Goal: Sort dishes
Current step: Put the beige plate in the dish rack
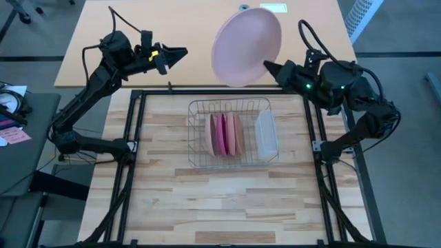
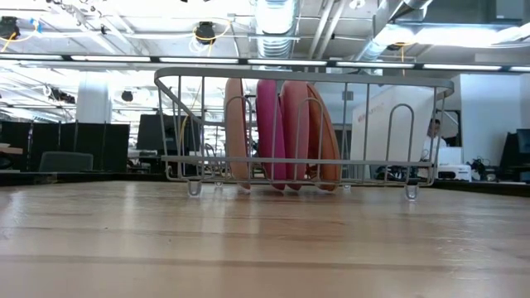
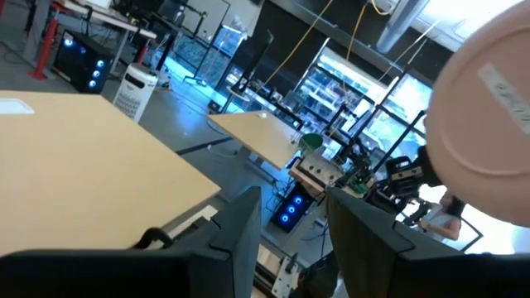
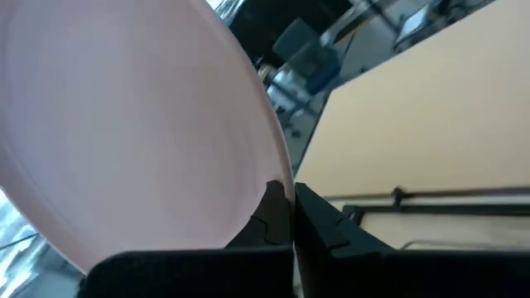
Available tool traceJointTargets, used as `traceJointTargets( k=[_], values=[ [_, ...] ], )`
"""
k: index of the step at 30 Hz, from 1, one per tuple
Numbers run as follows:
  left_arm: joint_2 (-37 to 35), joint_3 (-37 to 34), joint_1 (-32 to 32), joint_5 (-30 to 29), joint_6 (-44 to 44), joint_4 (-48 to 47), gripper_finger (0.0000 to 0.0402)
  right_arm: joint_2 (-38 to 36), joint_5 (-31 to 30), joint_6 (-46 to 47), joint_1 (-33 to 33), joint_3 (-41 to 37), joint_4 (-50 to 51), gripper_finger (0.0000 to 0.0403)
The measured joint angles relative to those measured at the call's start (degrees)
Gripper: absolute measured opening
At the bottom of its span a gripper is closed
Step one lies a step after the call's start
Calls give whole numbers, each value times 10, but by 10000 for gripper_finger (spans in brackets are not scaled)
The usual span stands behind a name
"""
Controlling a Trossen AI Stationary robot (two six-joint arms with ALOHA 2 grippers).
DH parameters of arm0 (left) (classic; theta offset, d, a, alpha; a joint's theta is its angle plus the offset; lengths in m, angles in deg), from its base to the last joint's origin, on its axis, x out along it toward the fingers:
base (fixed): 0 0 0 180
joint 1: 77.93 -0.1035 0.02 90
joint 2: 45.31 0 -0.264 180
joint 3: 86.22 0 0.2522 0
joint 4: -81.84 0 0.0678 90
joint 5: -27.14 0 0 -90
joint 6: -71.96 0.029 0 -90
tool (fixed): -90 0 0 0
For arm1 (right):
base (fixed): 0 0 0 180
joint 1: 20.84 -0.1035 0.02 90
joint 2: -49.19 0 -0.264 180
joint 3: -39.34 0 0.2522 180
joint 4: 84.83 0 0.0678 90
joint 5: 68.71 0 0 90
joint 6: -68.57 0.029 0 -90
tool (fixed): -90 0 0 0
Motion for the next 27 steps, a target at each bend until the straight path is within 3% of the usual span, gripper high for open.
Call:
traceJointTargets(
  k=[9,16,27],
  values=[
    [0,0,0,9,8,3,132,39,-11,-8,59,0,72,0],
    [-8,0,0,88,3,48,132,82,80,-10,118,0,168,0],
    [-27,0,6,90,1,29,132,154,115,-76,169,0,246,0]
  ],
)
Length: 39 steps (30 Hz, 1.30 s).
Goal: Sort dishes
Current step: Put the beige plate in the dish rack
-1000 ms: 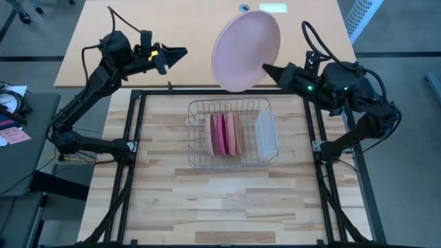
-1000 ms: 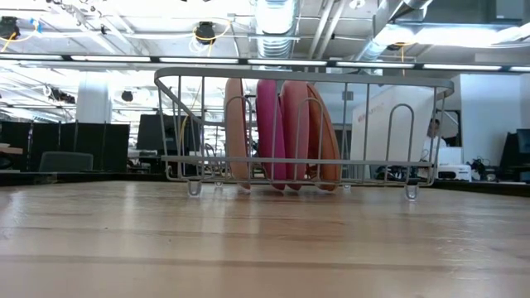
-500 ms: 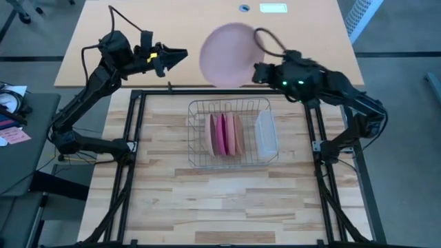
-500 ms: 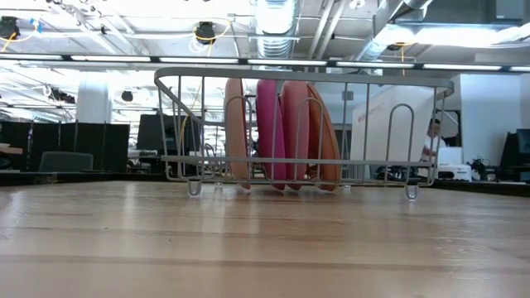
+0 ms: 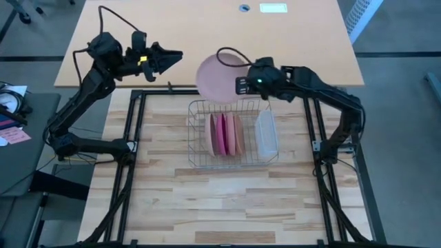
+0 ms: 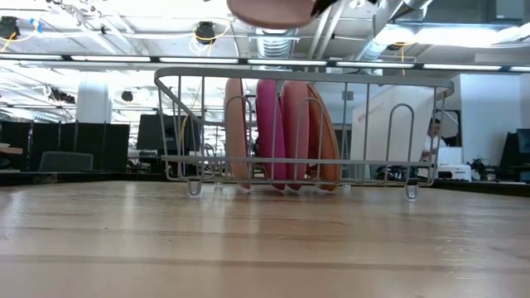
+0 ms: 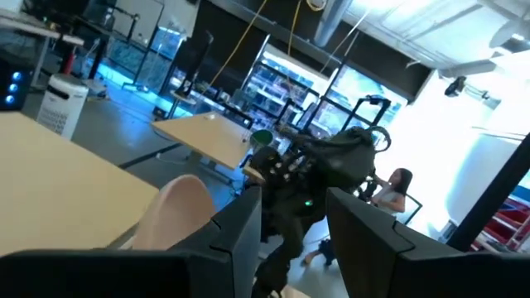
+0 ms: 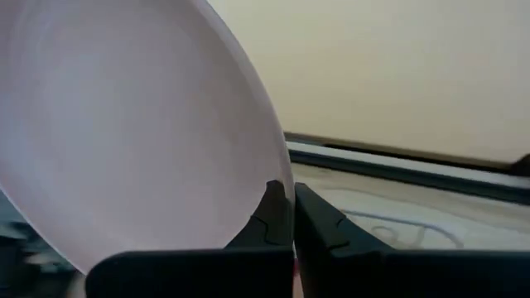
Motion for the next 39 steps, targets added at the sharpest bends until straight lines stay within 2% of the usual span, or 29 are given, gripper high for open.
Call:
traceJointTargets(
  k=[3,12,19,22,28,34,39],
  values=[
    [2,0,0,-1,0,-9,132,19,-28,-25,9,0,21,0],
    [2,0,0,-2,0,-16,132,70,-56,-88,21,0,26,0],
    [1,0,0,-9,4,-23,132,62,-43,-120,21,0,-14,0],
    [1,0,0,-8,4,-26,132,54,25,-131,27,0,-12,0],
    [1,0,0,-8,11,-32,132,55,257,-135,55,-1,64,0],
    [1,0,0,-11,11,-32,132,38,394,-154,59,0,64,0],
    [1,0,0,-12,11,-32,132,26,538,-209,62,0,54,0]
  ],
)
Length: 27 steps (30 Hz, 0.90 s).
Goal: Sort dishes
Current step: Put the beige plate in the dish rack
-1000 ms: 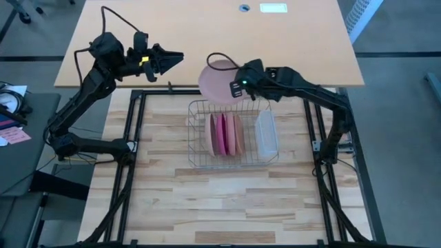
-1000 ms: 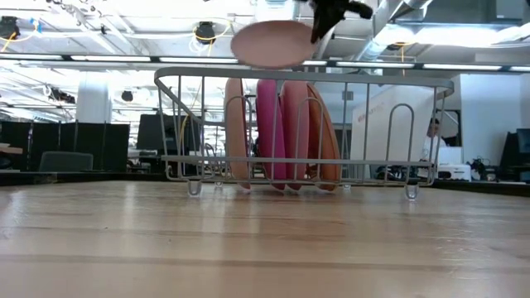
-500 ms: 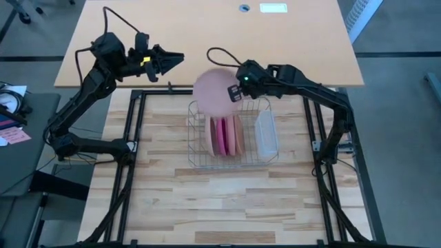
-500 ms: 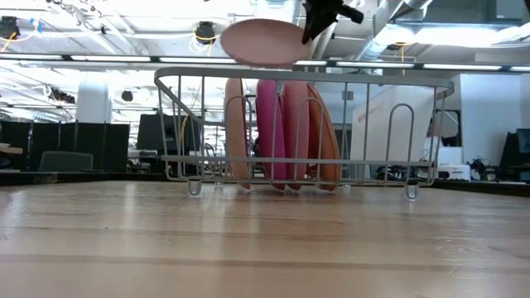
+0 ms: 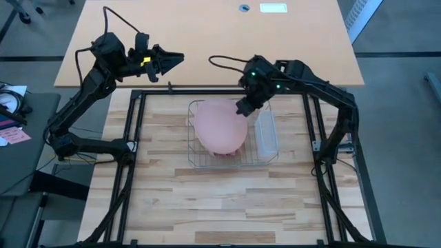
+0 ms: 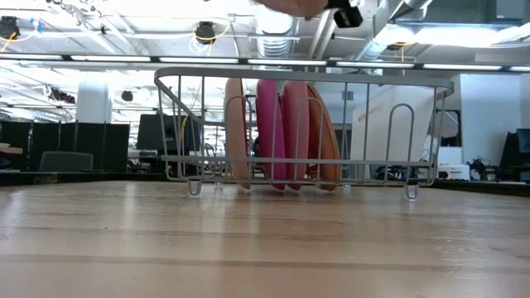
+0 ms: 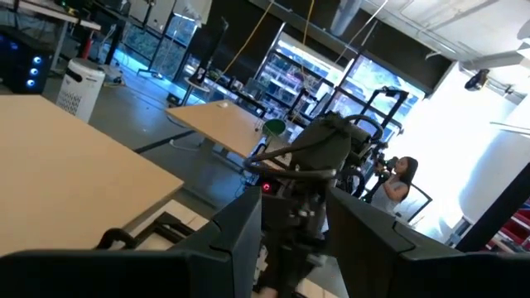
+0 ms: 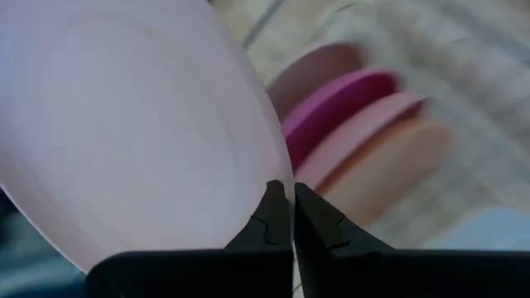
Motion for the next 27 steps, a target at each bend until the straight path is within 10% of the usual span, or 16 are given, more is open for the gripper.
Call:
traceJointTargets(
  k=[8,14,21,27],
  values=[
    [0,0,0,-1,4,1,132,-2,270,-132,22,0,-140,0],
    [0,0,0,-10,4,1,132,19,457,20,37,0,-542,0],
    [0,0,0,-29,2,1,132,64,419,240,36,0,-972,0],
    [0,0,0,-34,2,1,132,117,257,453,39,0,-1440,0]
  ],
)
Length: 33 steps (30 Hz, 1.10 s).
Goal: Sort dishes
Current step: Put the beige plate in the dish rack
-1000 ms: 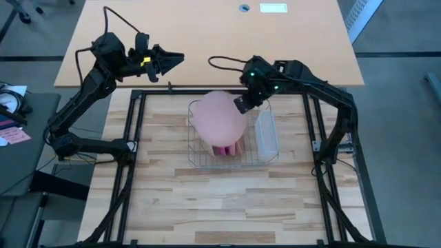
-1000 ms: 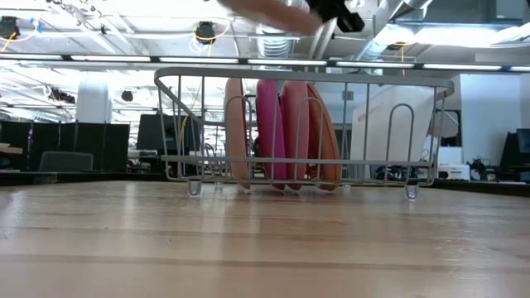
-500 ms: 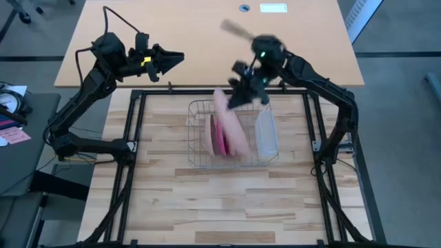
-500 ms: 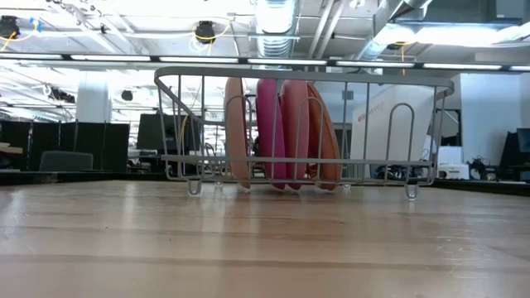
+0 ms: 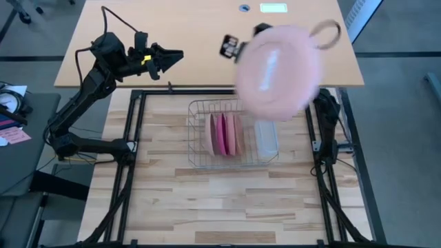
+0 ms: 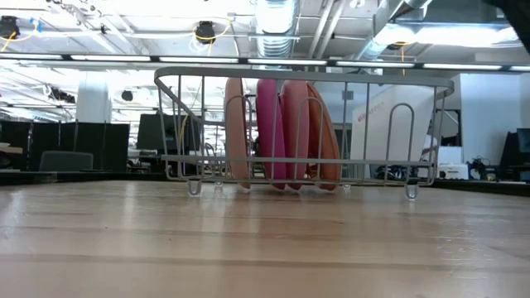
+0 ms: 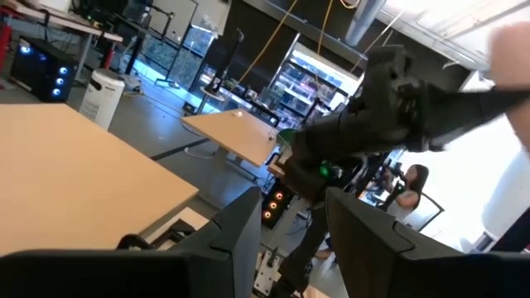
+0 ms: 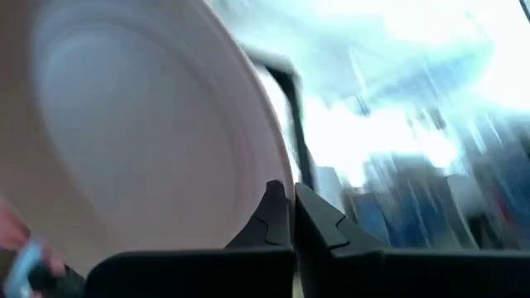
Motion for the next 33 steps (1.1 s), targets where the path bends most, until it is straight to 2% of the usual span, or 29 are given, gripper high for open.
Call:
traceJointTargets(
  k=[3,5,12,20,33],
  values=[
    [0,0,0,-1,-3,-1,132,24,-106,85,5,0,-165,0],
    [0,0,0,-1,-3,0,132,35,-138,116,4,0,-192,0],
    [4,0,0,-12,0,-1,132,47,-87,122,-37,0,-193,0],
    [4,0,0,-14,2,-1,132,62,-93,129,-62,0,-195,0],
    [4,0,0,-16,4,-1,132,64,-94,134,-58,0,-195,0]
  ],
)
